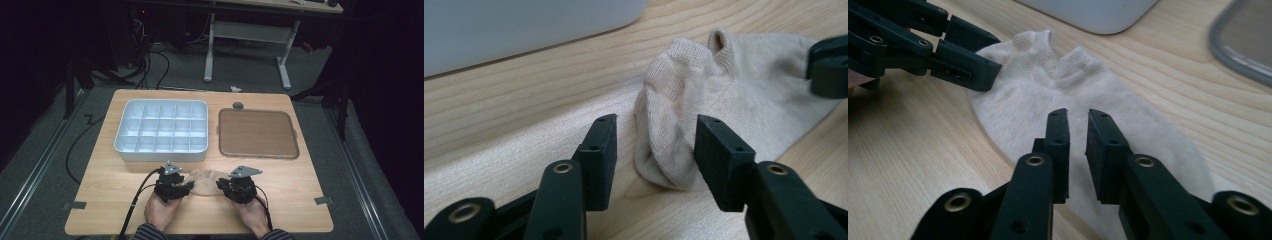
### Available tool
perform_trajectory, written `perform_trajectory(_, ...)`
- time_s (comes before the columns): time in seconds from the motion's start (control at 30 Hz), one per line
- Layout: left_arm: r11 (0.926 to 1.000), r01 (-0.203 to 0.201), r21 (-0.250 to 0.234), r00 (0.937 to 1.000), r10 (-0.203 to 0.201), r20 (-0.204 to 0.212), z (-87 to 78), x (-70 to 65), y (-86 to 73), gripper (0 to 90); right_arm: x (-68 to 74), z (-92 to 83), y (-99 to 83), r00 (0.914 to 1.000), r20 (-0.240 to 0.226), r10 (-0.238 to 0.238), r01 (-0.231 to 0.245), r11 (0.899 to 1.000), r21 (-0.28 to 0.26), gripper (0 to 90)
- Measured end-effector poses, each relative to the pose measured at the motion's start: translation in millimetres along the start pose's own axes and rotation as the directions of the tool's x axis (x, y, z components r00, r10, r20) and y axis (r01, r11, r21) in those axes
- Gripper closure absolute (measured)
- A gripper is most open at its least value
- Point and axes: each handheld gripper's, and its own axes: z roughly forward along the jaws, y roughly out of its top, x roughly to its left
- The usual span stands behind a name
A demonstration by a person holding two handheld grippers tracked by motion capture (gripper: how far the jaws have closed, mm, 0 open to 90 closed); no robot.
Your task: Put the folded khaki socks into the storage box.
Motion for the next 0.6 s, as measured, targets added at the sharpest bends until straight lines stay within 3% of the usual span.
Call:
perform_trajectory(0.27, 0.9993, -0.035, 0.016, 0.9992, 0.035, -0.020, 1.5, -5.7, 0.6, 65.1, 6.1, 15.9, 5.1, 0.9999, 0.015, -0.002, 0.002, 1.000, 0.019, 86.0)
perform_trajectory(0.4, 0.9994, -0.026, 0.023, 0.9997, 0.026, -0.002, 2.6, -6.0, 1.1, 76.5, 6.8, 20.2, 3.5, 0.9998, 0.020, -0.004, 0.003, 0.999, 0.042, 86.9)
perform_trajectory(0.53, 0.9988, -0.031, 0.039, 0.9995, 0.030, 0.006, 3.1, -6.9, 2.5, 81.5, 6.0, 24.6, 1.2, 0.9998, 0.020, -0.003, 0.002, 0.999, 0.053, 87.3)
perform_trajectory(0.57, 0.9994, 0.003, 0.034, 0.9999, -0.003, 0.015, 3.9, -9.9, 2.6, 81.5, 6.0, 24.6, 1.2, 0.9998, 0.020, -0.003, 0.002, 0.999, 0.053, 87.3)
perform_trajectory(0.6, 0.9994, 0.001, 0.036, 0.9999, -0.001, 0.016, 3.9, -10.5, 3.1, 82.1, 6.1, 24.7, 1.1, 0.9997, 0.023, -0.006, 0.005, 0.999, 0.053, 87.4)
